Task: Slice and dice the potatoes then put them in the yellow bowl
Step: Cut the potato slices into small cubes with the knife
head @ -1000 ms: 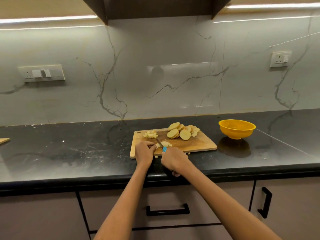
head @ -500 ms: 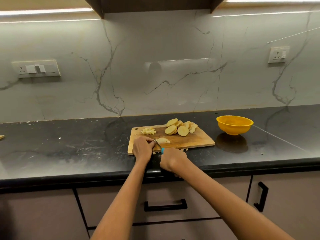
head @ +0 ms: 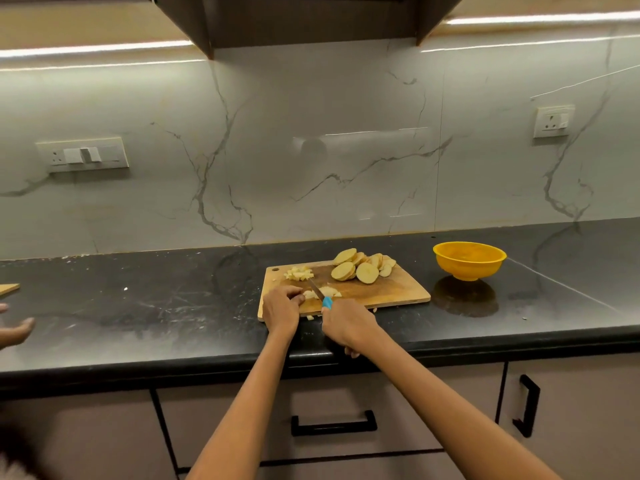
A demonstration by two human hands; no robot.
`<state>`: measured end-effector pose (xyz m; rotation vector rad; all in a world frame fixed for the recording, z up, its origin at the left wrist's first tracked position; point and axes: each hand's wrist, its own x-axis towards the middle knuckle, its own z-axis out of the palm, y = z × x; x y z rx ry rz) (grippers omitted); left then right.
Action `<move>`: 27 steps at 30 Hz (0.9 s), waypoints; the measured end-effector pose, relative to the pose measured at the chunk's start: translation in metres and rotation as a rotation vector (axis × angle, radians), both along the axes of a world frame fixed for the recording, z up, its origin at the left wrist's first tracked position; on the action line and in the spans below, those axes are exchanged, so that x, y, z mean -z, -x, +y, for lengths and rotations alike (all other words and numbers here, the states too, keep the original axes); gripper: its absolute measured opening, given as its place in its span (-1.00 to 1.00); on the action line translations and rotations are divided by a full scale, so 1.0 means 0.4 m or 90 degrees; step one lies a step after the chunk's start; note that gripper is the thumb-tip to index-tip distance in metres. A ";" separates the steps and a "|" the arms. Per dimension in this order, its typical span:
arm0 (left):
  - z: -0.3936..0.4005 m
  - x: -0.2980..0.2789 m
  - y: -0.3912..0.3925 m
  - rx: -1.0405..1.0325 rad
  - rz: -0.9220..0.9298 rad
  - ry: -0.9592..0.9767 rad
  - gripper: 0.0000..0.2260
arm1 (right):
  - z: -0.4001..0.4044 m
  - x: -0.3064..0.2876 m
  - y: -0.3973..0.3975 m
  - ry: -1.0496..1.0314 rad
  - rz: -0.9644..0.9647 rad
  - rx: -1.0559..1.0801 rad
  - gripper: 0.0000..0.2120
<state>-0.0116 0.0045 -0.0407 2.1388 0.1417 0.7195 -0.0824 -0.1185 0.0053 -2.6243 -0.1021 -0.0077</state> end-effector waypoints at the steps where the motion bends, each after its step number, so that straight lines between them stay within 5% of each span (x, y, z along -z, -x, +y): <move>1: 0.001 0.001 -0.002 0.003 0.001 -0.006 -0.83 | 0.006 0.002 -0.006 0.004 0.001 0.000 -0.68; 10: 0.004 -0.005 -0.007 -0.005 0.003 -0.025 -0.86 | 0.018 0.007 -0.014 0.042 -0.017 -0.021 -0.69; 17: 0.010 -0.012 -0.012 -0.018 0.030 -0.039 -0.89 | 0.029 -0.028 -0.022 0.070 0.078 -0.044 -0.82; 27: 0.002 -0.013 -0.020 -0.028 -0.001 -0.109 -0.89 | -0.046 -0.005 0.014 0.129 0.011 -0.049 -0.63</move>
